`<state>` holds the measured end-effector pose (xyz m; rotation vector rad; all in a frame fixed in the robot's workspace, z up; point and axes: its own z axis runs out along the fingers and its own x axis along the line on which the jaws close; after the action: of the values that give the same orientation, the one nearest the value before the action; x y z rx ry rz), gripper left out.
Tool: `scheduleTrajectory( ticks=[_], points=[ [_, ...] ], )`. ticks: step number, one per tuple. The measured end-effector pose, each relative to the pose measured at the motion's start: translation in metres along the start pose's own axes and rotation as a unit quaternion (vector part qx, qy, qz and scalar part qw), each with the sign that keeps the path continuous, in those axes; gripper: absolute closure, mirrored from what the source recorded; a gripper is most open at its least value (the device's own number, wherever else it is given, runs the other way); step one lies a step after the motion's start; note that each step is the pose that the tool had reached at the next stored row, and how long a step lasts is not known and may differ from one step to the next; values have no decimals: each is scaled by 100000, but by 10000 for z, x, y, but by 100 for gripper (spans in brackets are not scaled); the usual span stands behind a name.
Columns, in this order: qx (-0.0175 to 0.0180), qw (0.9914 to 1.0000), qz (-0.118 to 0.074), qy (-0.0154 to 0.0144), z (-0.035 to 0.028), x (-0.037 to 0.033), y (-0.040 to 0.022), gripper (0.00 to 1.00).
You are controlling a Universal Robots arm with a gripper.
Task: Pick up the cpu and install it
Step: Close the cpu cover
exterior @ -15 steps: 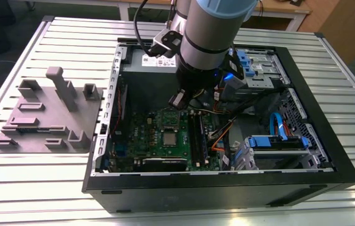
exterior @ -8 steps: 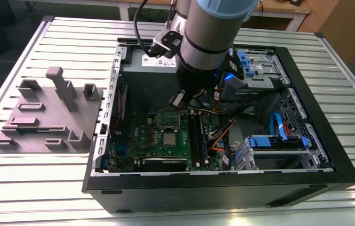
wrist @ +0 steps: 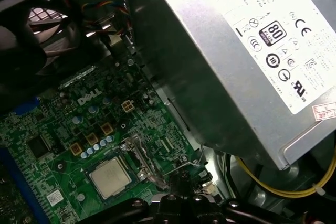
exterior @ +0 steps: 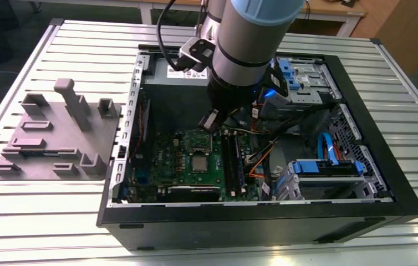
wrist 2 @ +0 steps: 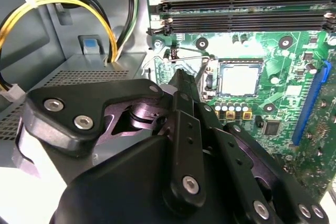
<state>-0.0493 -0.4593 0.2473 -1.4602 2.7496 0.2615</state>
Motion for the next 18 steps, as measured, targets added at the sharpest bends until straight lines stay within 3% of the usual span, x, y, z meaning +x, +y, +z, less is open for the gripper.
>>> scheduleTrajectory(
  ticks=[18],
  points=[
    [-30, 100000, -307, 47, -9, 74, -46, 90]
  ],
)
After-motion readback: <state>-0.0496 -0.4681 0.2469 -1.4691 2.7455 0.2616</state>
